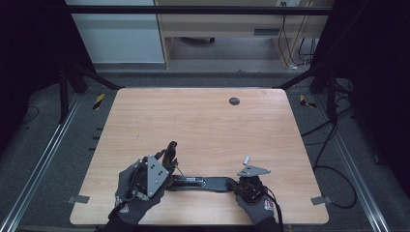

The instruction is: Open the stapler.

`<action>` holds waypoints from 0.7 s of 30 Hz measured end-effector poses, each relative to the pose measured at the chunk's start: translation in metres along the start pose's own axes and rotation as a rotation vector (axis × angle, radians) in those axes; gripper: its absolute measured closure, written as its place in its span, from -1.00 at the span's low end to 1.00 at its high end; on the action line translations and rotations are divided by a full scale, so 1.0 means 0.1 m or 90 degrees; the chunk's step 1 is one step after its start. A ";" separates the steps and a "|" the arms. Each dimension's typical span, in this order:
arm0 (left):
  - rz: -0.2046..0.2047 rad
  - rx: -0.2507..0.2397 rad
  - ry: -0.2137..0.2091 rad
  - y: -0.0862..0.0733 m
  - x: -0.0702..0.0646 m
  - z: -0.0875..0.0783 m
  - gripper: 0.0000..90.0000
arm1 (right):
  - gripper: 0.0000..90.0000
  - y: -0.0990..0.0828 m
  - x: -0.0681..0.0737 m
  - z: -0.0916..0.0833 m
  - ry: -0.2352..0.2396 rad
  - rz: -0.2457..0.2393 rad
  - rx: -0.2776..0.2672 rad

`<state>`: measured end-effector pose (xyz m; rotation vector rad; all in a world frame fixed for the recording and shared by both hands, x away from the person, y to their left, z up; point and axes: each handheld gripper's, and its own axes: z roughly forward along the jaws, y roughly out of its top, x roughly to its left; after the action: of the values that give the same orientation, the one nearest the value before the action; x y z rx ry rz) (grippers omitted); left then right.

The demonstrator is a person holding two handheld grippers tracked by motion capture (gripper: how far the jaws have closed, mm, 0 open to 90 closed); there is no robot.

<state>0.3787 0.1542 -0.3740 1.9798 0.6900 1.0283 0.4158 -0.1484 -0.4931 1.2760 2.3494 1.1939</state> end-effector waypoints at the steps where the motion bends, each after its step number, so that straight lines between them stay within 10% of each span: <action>1: -0.001 -0.001 -0.001 0.00 0.01 0.00 0.26 | 1.00 0.00 0.00 0.00 0.000 0.000 0.000; 21: -0.023 -0.004 -0.001 -0.06 0.08 -0.05 0.25 | 1.00 0.00 0.00 0.00 0.002 0.002 0.000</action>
<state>0.3781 0.1654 -0.3732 1.9559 0.7173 1.0063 0.4161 -0.1485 -0.4932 1.2781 2.3502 1.1976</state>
